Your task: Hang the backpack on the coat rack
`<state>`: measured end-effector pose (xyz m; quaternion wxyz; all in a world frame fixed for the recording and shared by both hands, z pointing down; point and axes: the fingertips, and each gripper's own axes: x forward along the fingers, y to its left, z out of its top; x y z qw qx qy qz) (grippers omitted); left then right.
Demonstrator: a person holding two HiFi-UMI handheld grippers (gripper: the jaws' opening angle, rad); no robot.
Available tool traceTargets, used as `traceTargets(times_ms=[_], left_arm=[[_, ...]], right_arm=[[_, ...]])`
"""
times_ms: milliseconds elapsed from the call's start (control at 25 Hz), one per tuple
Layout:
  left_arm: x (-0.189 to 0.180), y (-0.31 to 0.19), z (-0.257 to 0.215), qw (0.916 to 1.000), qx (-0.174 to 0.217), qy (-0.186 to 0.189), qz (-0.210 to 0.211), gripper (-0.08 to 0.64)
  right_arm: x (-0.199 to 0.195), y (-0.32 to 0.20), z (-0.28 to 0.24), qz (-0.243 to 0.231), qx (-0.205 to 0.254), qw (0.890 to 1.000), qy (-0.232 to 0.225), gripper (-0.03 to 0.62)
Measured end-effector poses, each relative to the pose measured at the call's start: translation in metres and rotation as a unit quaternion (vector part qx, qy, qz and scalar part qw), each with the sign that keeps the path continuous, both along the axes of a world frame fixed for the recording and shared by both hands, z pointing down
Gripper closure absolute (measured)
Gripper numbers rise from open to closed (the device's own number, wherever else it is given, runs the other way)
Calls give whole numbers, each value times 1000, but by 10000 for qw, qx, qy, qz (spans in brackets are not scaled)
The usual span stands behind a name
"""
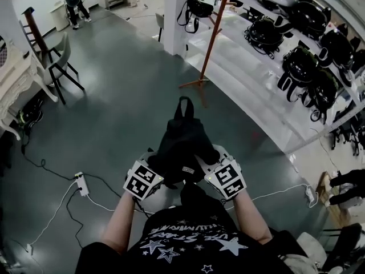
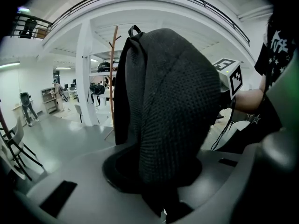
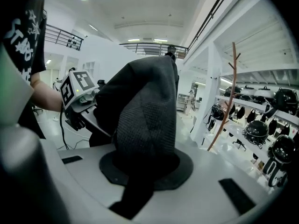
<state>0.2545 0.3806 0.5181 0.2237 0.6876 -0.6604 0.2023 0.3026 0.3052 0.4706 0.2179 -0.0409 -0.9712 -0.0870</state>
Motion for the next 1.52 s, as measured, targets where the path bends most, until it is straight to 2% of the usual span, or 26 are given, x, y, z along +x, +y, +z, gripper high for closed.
traceTargets(times_ms=[240, 480, 760, 960, 1200, 1520], left_arm=[[-38, -35, 7, 9997, -19, -43, -255, 449], [-106, -102, 17, 9989, -179, -29, -433, 449], [-189, -197, 20, 9983, -410, -203, -358, 449], [-235, -271, 13, 9988, -354, -209, -275, 449], [-270, -337, 15, 9990, -314, -287, -130, 449], [-306, -389, 8, 9981, -431, -352, 266, 449]], right_arm=[[-36, -40, 10, 79, -107, 9999, -70, 518], [-108, -107, 20, -48, -303, 9994, -181, 518], [-188, -206, 28, -25, -404, 9990, -174, 518], [-234, -279, 18, -2, -284, 9994, -211, 518], [-266, -338, 15, 77, -339, 9991, -233, 518], [-299, -389, 9, 473, -422, 9974, -340, 518]])
